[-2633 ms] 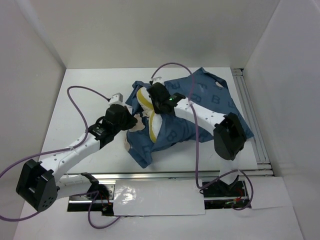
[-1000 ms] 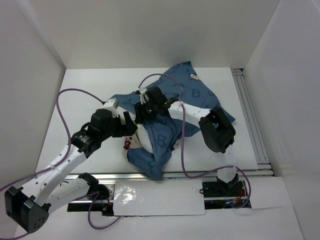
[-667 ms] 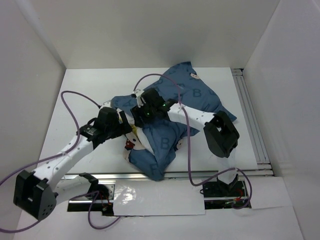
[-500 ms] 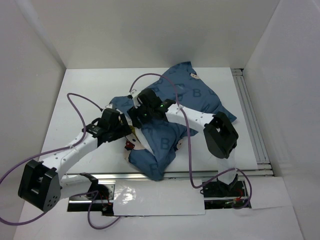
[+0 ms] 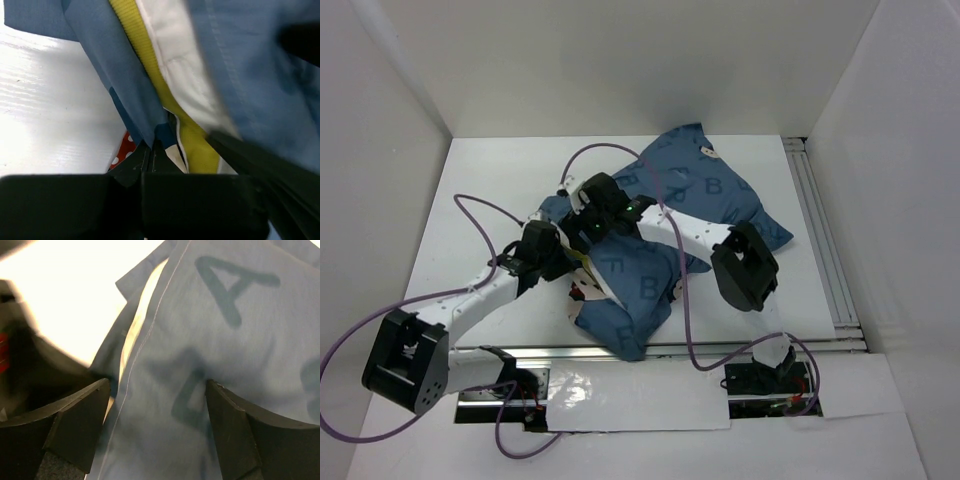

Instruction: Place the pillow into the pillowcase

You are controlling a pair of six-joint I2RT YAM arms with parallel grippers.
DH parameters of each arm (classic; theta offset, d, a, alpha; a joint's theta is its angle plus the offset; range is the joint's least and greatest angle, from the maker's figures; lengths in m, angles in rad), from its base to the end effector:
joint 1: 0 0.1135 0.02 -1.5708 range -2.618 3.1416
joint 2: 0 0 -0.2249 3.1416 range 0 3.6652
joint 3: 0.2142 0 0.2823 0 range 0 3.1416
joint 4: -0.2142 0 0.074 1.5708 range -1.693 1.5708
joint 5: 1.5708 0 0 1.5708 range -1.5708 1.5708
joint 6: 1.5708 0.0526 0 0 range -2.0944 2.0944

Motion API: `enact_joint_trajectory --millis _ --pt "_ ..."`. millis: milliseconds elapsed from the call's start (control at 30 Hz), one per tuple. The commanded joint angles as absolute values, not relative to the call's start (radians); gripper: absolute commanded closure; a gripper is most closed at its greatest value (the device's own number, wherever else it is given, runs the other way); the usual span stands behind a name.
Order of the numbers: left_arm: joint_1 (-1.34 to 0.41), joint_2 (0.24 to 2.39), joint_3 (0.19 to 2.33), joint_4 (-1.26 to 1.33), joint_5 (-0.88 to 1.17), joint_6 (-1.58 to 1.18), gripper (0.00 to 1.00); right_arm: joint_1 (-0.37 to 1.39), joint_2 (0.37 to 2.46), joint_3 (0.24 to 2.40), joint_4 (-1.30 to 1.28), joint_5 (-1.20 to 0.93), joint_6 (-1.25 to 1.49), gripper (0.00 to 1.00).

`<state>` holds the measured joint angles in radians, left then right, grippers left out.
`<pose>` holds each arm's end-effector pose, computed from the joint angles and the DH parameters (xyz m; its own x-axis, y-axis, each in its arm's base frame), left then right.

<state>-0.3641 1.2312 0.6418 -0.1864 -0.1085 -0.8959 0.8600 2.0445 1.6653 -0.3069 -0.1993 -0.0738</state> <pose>0.2804 -0.1008 0.1337 -0.6289 -0.5910 -0.5052 -0.3348 0.7923 -0.5100 0.3172 0.3844 0.1877 -0.3501 -0.5174 -0.7809 -0.8710 0.4866 0.0680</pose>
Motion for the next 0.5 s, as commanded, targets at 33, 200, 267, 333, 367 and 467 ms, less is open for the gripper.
enact_joint_trajectory --millis 33,200,267,333,367,467 --pt "-0.357 1.088 0.635 -0.13 -0.204 -0.879 1.0 0.874 2.152 1.779 -0.356 -0.198 -0.106 0.19" --pt "-0.348 0.954 0.715 -0.222 -0.33 -0.844 1.0 0.874 2.186 1.746 -0.382 0.016 -0.046 0.94" --pt "-0.348 0.914 0.751 -0.245 -0.379 -0.81 1.0 0.865 2.195 1.721 -0.382 0.151 -0.022 1.0" --pt "-0.348 0.858 0.817 -0.245 -0.393 -0.775 1.0 0.865 2.207 1.721 -0.4 0.211 -0.021 1.0" --pt "-0.348 0.841 0.837 -0.245 -0.384 -0.758 1.0 0.856 2.224 1.71 -0.4 0.238 -0.021 1.0" --pt "-0.348 0.769 0.896 -0.204 -0.33 -0.649 1.0 0.856 2.287 1.726 -0.425 0.305 -0.011 1.0"
